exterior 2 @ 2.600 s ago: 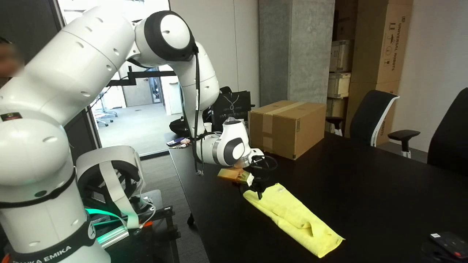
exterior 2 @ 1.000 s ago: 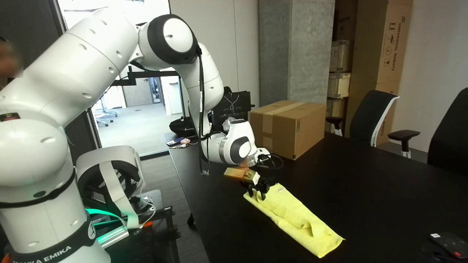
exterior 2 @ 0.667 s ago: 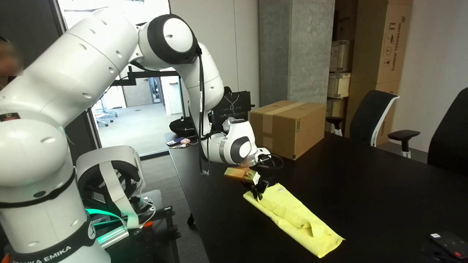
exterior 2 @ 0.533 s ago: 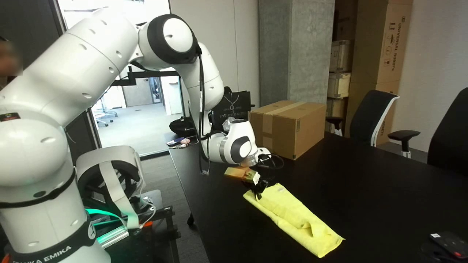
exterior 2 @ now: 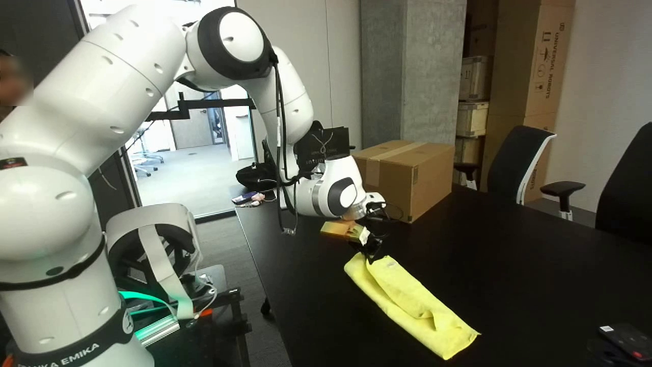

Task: Fold the towel from bottom to top.

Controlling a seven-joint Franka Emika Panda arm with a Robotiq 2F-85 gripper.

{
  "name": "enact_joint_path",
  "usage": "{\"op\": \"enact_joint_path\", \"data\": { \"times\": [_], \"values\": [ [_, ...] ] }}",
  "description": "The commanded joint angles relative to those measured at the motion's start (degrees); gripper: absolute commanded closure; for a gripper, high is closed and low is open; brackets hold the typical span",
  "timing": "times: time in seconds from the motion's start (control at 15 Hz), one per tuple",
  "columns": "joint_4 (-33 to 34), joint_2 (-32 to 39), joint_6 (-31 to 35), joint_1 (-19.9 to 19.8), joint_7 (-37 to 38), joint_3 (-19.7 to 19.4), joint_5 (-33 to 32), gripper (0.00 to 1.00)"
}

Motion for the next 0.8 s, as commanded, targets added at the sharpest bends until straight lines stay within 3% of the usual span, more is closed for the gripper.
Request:
{"op": "enact_joint_path", "data": {
  "times": [0.0,0.33,0.73],
  "values": [
    [1.2,-2.3,0.2,-0.5,1.7,-0.2,0.3,0.97],
    [9.1,0.3,-0.1,-0.4,4.7,-1.2,0.7,0.97],
    [22.2,10.4,-3.1,2.0,10.7,-5.2,0.9,0.97]
  ]
}}
